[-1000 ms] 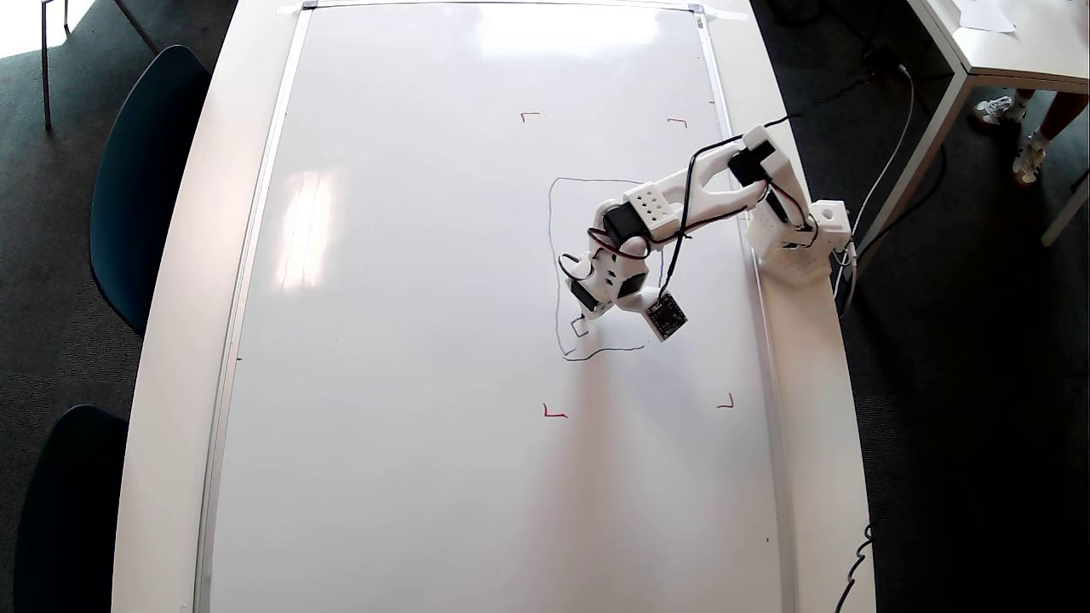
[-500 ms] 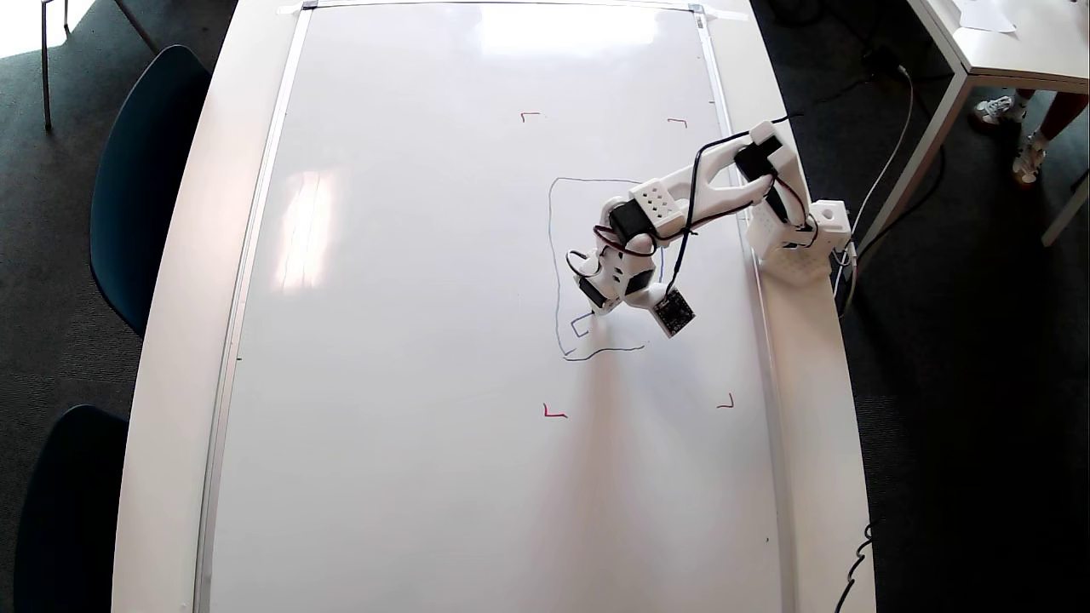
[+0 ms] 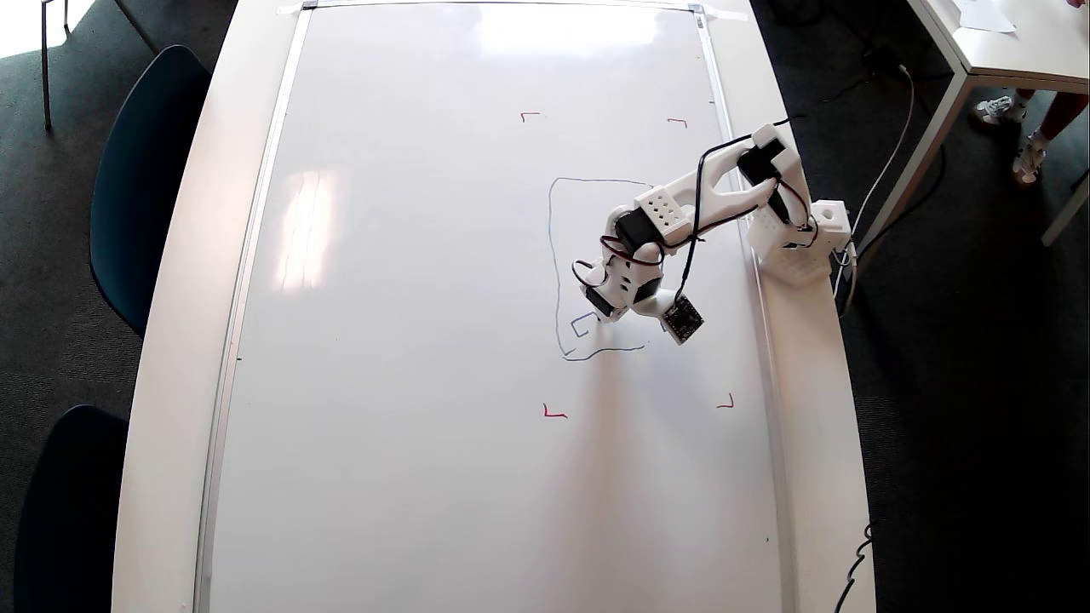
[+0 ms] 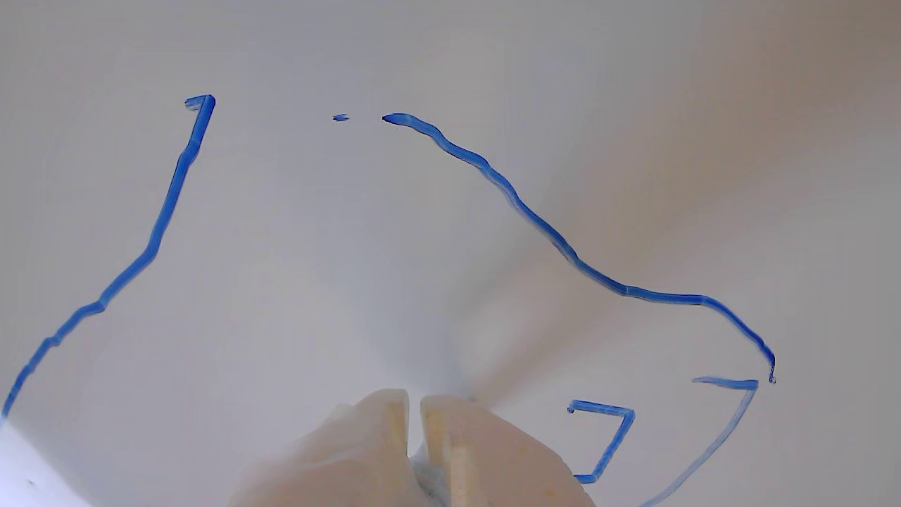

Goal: Draw on a whiteboard a robot head using a pen attached to the gripper

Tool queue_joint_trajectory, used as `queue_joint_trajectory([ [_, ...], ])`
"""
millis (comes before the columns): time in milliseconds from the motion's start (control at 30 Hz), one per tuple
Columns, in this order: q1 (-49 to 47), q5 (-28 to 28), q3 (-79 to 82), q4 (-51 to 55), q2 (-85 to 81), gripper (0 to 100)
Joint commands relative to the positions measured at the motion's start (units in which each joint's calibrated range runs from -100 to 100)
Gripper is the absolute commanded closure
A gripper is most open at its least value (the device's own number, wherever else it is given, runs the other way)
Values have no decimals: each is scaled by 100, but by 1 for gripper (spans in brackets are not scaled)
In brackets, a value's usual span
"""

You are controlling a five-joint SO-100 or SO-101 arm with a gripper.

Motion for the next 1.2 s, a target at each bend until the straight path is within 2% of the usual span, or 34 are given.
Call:
queue_joint_trajectory([
  [0, -154, -43, -65, -222, -130, 99],
  [600, -184, -38, -682, -274, 216, 99],
  [900, -29, -38, -1473, 794, -745, 99],
  [1167, 841, 15, -664, 1290, -1326, 99],
])
